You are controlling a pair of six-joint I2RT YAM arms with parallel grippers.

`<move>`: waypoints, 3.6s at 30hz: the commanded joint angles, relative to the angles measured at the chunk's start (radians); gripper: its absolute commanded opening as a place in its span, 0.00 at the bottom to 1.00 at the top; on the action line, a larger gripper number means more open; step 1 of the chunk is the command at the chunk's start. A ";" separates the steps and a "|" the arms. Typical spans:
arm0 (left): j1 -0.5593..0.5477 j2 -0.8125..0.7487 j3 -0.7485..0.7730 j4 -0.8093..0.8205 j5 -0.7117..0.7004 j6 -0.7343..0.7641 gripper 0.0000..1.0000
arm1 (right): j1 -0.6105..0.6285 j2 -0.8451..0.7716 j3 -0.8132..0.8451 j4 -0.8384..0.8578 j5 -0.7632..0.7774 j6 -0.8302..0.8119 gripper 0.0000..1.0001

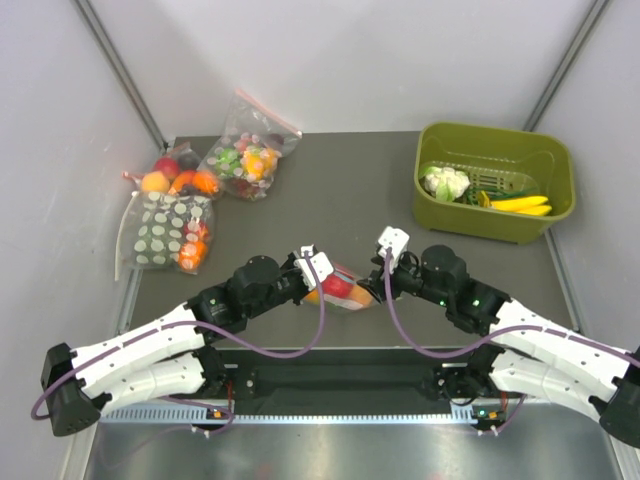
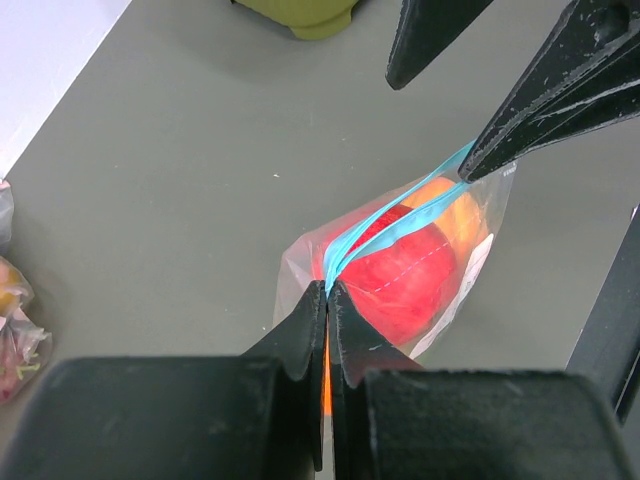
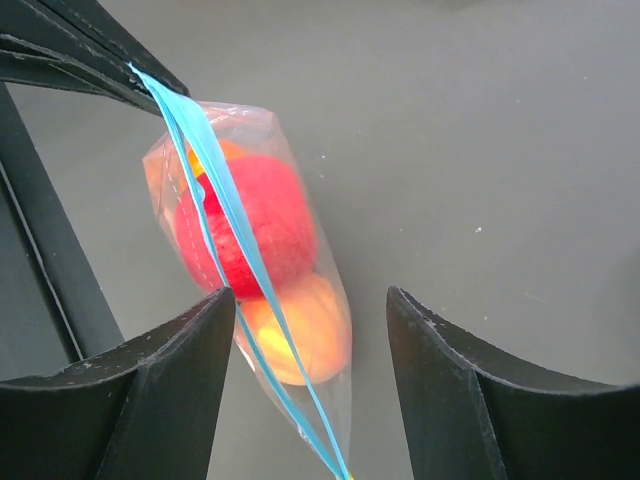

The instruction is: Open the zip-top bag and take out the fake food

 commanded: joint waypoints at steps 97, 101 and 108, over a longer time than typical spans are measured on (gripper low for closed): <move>-0.085 0.465 0.290 0.031 -0.302 -0.643 0.47 | 0.009 0.064 -0.038 0.061 0.250 0.423 0.00; -0.094 0.473 0.291 -0.007 -0.352 -0.637 0.31 | 0.009 0.053 -0.046 0.060 0.259 0.422 0.00; -0.098 0.432 0.255 -0.053 -0.411 -0.639 0.00 | 0.010 0.041 -0.057 0.023 0.320 0.437 0.00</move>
